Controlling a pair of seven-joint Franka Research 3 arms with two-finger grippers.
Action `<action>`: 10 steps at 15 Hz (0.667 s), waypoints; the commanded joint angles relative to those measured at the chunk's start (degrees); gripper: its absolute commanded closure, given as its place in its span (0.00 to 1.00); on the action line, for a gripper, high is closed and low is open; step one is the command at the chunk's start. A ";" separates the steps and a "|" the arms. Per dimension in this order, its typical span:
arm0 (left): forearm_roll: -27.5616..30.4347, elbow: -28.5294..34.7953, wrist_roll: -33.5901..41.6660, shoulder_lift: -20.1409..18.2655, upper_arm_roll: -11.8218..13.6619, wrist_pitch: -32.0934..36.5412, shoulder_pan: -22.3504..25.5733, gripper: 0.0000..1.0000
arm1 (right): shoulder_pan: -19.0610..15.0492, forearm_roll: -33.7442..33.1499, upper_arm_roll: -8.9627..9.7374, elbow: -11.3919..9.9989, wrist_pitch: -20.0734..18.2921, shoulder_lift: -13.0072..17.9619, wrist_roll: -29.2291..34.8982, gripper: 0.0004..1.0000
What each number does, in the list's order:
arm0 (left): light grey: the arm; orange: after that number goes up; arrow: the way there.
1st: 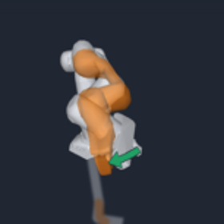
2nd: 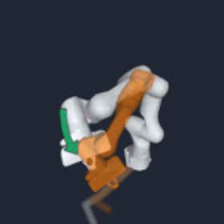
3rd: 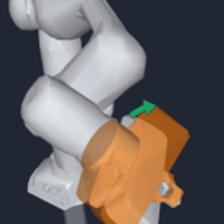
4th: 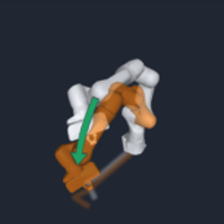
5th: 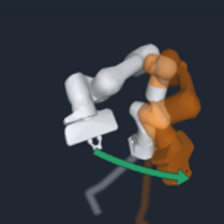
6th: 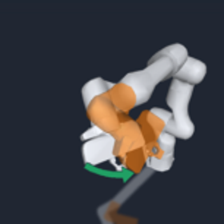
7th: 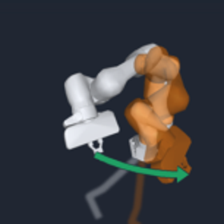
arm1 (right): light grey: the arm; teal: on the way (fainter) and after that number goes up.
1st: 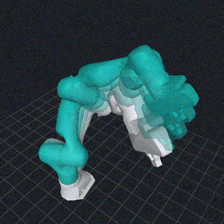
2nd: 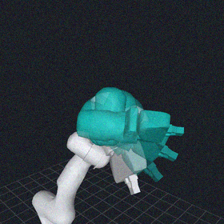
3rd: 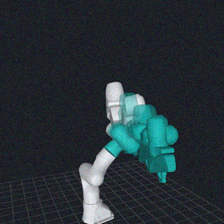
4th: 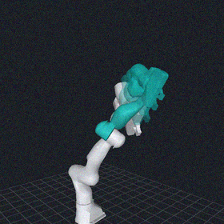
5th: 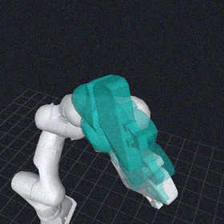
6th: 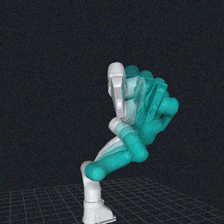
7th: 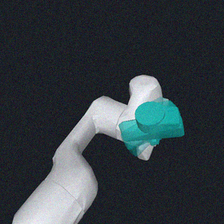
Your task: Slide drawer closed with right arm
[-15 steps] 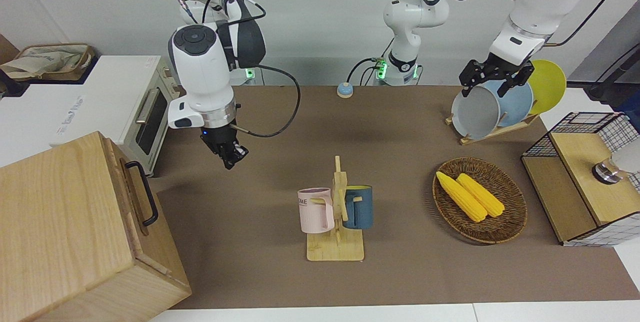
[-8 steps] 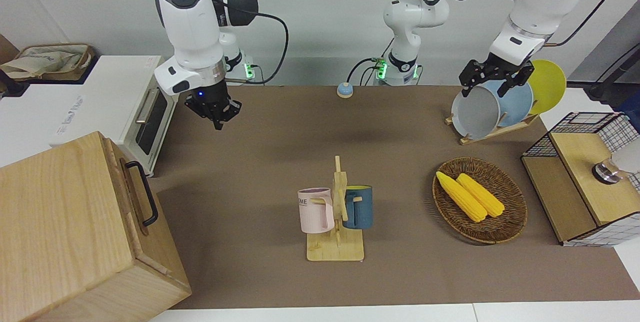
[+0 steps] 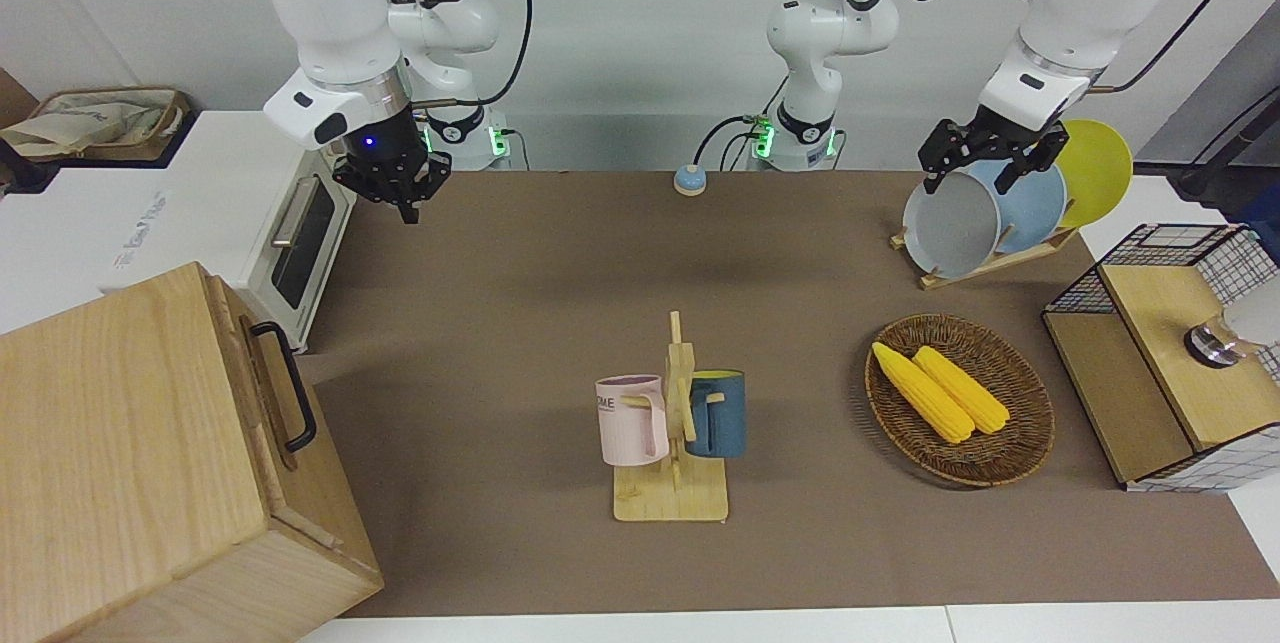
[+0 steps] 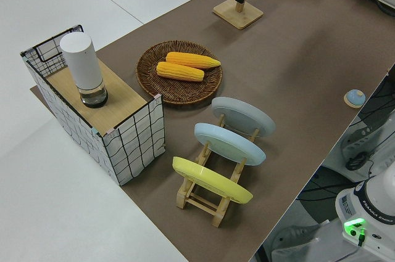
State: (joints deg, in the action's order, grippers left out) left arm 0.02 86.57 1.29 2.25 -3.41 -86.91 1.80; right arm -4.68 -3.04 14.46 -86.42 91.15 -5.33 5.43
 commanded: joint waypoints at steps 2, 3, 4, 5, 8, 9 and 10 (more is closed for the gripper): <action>-0.98 -1.40 0.55 0.65 -0.37 1.13 0.22 0.01 | -2.26 1.81 1.19 -1.03 -0.01 0.59 -2.01 0.33; -0.98 -1.49 0.55 0.65 -0.37 1.13 0.22 0.01 | -2.35 1.81 1.10 -0.51 -0.01 0.32 -1.92 0.06; -0.98 -1.49 0.55 0.65 -0.37 1.13 0.22 0.01 | -2.35 1.90 1.01 -0.33 -0.01 -0.03 -1.92 0.02; -0.98 -1.49 0.55 0.65 -0.37 1.13 0.22 0.01 | -2.35 1.90 1.01 -0.07 -0.01 -0.12 -1.92 0.02; -0.98 -1.49 0.55 0.65 -0.37 1.13 0.22 0.01 | -2.35 1.99 1.01 0.90 -0.10 -0.47 -2.18 0.01; -0.98 -1.49 0.55 0.65 -0.37 1.13 0.22 0.01 | -2.43 1.90 0.84 1.34 -0.10 -0.91 -2.53 0.01; -0.98 -1.49 0.55 0.65 -0.37 1.13 0.22 0.01 | -2.43 1.90 0.75 2.21 -0.18 -1.17 -2.71 0.01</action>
State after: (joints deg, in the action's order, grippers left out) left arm 0.02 86.57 1.29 2.25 -3.41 -86.91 1.80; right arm -5.66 -2.62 14.58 -86.27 91.16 -5.40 4.93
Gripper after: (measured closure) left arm 0.004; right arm 0.115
